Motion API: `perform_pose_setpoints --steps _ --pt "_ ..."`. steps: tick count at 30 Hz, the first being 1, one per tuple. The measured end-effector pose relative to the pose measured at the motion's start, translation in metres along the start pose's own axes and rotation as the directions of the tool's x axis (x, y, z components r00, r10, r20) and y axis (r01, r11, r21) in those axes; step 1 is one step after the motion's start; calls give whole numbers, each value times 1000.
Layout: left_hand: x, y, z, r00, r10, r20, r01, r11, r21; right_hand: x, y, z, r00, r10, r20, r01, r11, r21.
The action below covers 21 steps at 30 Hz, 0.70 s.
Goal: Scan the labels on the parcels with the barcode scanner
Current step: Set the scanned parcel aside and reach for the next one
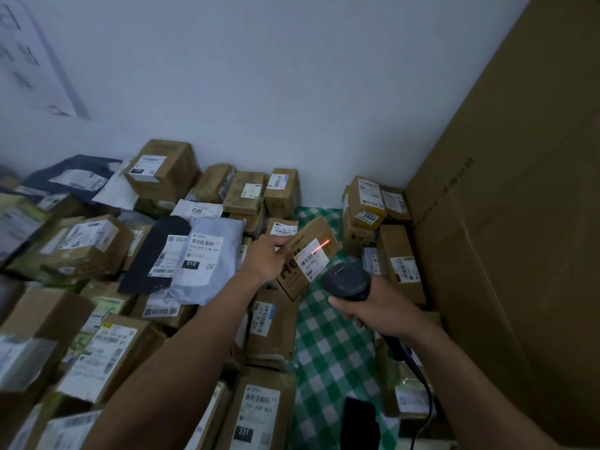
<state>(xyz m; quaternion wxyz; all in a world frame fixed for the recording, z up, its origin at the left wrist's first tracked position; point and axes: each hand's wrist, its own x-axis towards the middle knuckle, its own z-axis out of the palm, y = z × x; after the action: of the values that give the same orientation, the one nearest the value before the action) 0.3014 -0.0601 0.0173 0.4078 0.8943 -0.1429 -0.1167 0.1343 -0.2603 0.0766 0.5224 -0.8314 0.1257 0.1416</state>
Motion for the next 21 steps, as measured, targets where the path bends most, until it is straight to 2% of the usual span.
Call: perform_pose_setpoints --steps 15,18,21 --pt "-7 6 -3 1000 2 -10 -2 998 -60 -3 -2 -4 999 -20 36 21 999 -24" --pt "-17 6 -3 999 3 -36 -8 988 -152 -1 0 -4 999 -36 27 37 999 -11" --pt "-58 -6 8 989 -16 -149 -22 968 -249 0 5 -1 999 -44 5 44 999 13"
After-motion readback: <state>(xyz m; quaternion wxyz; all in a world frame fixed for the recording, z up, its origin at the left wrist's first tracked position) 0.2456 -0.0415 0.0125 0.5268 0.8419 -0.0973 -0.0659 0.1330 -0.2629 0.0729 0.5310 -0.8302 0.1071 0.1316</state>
